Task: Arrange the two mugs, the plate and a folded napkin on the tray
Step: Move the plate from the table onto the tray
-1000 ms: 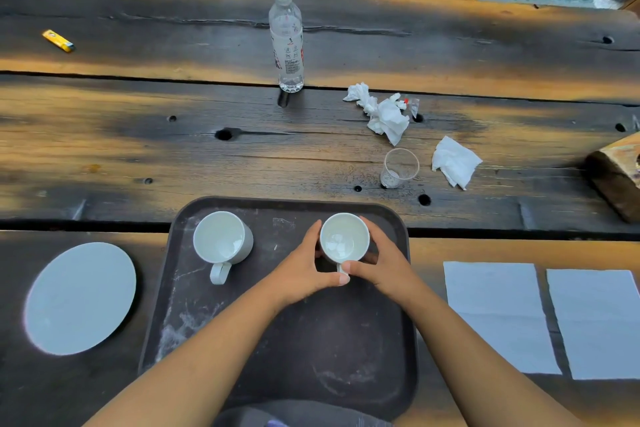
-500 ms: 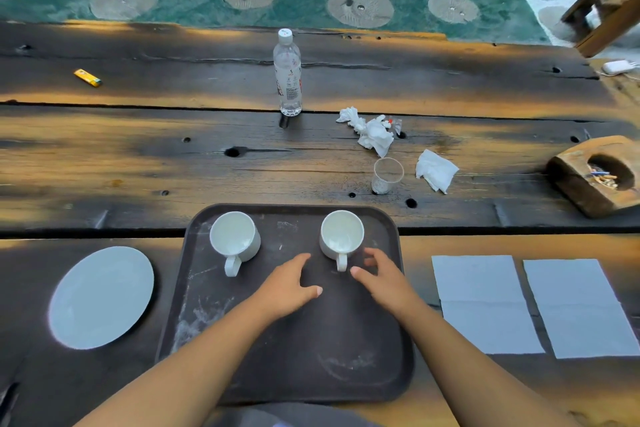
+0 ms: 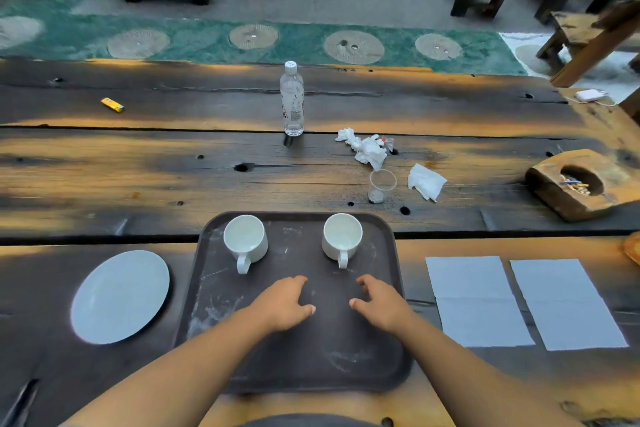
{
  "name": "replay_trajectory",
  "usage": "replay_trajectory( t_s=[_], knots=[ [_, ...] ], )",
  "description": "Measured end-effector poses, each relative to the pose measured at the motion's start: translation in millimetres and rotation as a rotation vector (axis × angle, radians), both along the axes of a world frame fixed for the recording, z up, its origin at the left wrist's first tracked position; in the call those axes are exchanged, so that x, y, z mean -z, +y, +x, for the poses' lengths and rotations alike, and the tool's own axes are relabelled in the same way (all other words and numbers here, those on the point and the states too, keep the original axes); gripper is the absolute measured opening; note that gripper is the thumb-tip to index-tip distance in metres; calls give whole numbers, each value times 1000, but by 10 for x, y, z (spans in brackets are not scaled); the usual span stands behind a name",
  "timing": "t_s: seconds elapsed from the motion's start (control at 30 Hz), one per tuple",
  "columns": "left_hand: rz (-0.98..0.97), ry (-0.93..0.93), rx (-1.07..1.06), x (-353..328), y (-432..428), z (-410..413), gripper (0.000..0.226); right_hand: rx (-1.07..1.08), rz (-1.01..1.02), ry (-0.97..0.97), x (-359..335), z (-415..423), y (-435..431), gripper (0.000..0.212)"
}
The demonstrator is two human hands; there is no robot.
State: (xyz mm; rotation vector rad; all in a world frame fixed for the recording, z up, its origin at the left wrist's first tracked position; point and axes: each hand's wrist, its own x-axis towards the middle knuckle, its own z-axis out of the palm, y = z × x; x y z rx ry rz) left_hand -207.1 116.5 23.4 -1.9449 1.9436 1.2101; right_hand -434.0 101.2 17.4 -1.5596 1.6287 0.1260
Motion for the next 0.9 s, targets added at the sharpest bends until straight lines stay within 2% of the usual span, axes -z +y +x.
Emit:
replay_trajectory(
  t_s=[0.2,0.4,0.5,0.67,0.9],
  knots=[
    [-8,-21,7,22,137,11,56,-30,26,-13,-10,31,138,58],
    [-22,-21,-21,32,207,100,55,-62,7,-19,-15,133,154,57],
    [-28,-23,-59,63,261,204,54,-83,7,-28,-11,246,149,57],
    [-10,17,-126,76,377,427,66,-112,19,-75,-3,558,117,53],
    [-33,36,-296,15,605,999,59,-202,53,-143,-22,1197,16,50]
  ],
)
